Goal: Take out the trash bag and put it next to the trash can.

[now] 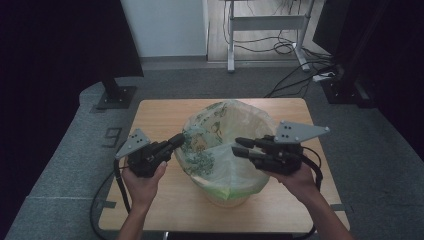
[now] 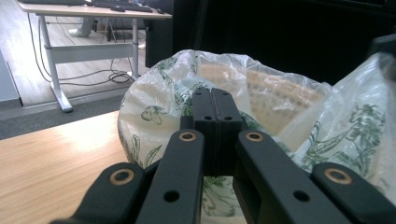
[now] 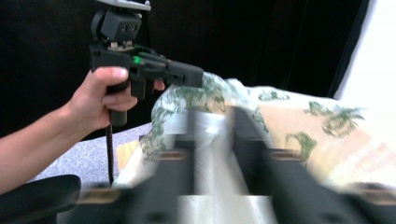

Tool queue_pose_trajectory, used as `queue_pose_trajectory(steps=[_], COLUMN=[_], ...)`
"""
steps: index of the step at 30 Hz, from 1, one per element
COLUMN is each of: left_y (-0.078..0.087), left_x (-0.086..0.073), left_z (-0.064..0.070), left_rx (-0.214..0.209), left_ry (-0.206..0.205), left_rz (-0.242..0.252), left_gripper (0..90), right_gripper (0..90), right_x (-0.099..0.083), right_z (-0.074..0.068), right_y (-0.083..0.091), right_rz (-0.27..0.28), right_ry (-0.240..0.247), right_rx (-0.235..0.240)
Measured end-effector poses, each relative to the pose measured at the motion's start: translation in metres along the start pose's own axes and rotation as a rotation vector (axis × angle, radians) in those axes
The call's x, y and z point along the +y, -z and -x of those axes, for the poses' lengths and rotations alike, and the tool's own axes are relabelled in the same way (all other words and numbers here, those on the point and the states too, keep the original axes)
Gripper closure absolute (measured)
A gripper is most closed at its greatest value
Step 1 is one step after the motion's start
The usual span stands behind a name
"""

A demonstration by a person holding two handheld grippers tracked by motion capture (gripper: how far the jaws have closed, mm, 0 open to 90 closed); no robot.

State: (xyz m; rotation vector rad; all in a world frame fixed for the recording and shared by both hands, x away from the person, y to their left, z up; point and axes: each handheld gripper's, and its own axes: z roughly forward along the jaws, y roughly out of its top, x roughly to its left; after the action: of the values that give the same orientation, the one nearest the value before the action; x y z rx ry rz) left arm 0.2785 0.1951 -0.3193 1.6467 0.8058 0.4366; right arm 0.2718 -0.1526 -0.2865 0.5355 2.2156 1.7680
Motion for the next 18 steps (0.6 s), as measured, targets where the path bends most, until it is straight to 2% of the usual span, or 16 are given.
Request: queue_pose_trajectory(steps=[2, 4, 5, 9, 10, 12, 13, 14, 16, 18], left_y=[0.0, 0.0, -0.001, -0.003, -0.003, -0.003, -0.003, -0.003, -0.002, -0.001], left_x=[-0.001, -0.001, -0.001, -0.001, -0.001, -0.001, 0.0, 0.0, 0.0, 0.0], left_z=[-0.001, -0.001, -0.001, 0.002, 0.002, 0.002, 0.002, 0.002, 0.001, 0.0], left_rx=[0.0, -0.001, 0.0, -0.003, -0.003, -0.004, -0.004, -0.004, -0.003, -0.002], left_ry=[0.001, 0.004, 0.003, 0.002, 0.001, -0.002, -0.003, -0.004, -0.005, -0.003], left_rz=[0.0, -0.002, -0.003, -0.005, -0.006, -0.006, -0.008, -0.009, -0.01, -0.01], left_gripper=[90.0, 90.0, 90.0, 90.0, 90.0, 90.0, 90.0, 90.0, 90.0, 90.0], right_gripper=[44.9, 32.3, 29.7, 30.7, 37.9, 69.6, 82.5, 89.0, 89.2, 89.2], right_x=[-0.011, -0.023, -0.029, -0.046, -0.048, -0.051, -0.052, -0.052, -0.05, -0.045], right_z=[-0.001, 0.0, 0.0, 0.009, 0.01, 0.013, 0.015, 0.017, 0.02, 0.021], right_y=[0.013, 0.026, 0.031, 0.039, 0.039, 0.037, 0.036, 0.035, 0.035, 0.037], right_rz=[0.009, -0.004, -0.017, -0.078, -0.098, -0.151, -0.175, -0.193, -0.182, -0.137], right_ry=[0.007, 0.01, 0.016, 0.002, 0.007, 0.029, 0.026, 0.015, 0.005, 0.011], right_rx=[-0.028, -0.056, -0.08, -0.133, -0.149, -0.176, -0.185, -0.203, -0.227, -0.239])
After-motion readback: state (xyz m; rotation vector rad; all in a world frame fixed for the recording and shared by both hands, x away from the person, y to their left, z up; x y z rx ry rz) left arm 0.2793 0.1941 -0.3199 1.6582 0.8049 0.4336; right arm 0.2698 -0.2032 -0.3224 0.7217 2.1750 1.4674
